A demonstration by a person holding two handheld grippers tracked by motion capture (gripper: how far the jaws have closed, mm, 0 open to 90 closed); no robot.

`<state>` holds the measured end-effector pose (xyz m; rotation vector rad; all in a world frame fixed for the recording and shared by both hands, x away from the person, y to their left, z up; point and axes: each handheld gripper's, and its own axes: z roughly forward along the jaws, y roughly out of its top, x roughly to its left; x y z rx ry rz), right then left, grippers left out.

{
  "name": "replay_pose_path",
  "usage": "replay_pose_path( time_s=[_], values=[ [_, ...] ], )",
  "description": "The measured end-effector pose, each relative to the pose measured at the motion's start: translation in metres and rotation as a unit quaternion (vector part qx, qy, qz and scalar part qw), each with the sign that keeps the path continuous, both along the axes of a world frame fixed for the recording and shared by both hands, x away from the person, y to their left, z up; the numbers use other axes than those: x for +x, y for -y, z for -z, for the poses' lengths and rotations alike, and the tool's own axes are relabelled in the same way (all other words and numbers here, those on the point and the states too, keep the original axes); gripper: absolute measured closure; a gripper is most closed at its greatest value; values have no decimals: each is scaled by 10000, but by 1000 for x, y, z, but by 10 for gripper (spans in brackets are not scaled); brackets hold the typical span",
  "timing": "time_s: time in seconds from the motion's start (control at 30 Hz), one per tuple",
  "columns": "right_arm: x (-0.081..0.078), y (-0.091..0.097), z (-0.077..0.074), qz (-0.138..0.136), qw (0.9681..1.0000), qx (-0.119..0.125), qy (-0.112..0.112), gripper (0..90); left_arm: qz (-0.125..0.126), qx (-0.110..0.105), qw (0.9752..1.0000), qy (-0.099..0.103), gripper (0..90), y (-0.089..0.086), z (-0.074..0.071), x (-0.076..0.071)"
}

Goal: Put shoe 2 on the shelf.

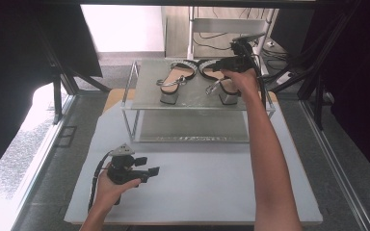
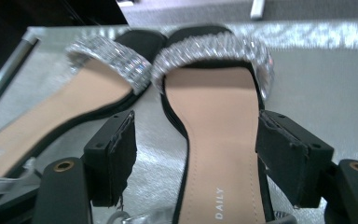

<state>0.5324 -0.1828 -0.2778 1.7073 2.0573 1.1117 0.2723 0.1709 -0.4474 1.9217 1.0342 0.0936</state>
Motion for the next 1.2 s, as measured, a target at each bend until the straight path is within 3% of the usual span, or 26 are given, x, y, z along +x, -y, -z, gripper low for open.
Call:
replay_pose_path(
  time_s=[0.17,0.3,0.43,0.63,0.77,0.87,1.1,1.2],
  values=[
    [-15,8,-11,-259,9985,203,447,328,-172,-86,9994,284,329,-2,-20,7],
    [-42,28,-21,-430,9949,322,857,415,-262,-33,9986,465,368,-1,-42,17],
    [-64,57,-20,-237,9933,251,1101,514,-489,-158,9962,707,456,-6,-69,33],
    [-80,96,-2,-54,9949,-21,1006,667,-1038,-225,9908,837,674,-9,-96,72],
    [-83,105,16,-217,9961,-207,833,772,-1249,-110,9893,741,786,-6,-104,103],
    [-82,105,28,-275,9960,-382,764,811,-1448,-57,9867,733,819,-1,-107,122],
    [-78,93,49,-426,9945,-618,729,891,-1482,247,9873,513,850,20,-97,154],
    [-77,88,52,-478,9938,-619,796,898,-1478,179,9880,412,858,24,-91,161]
  ],
)
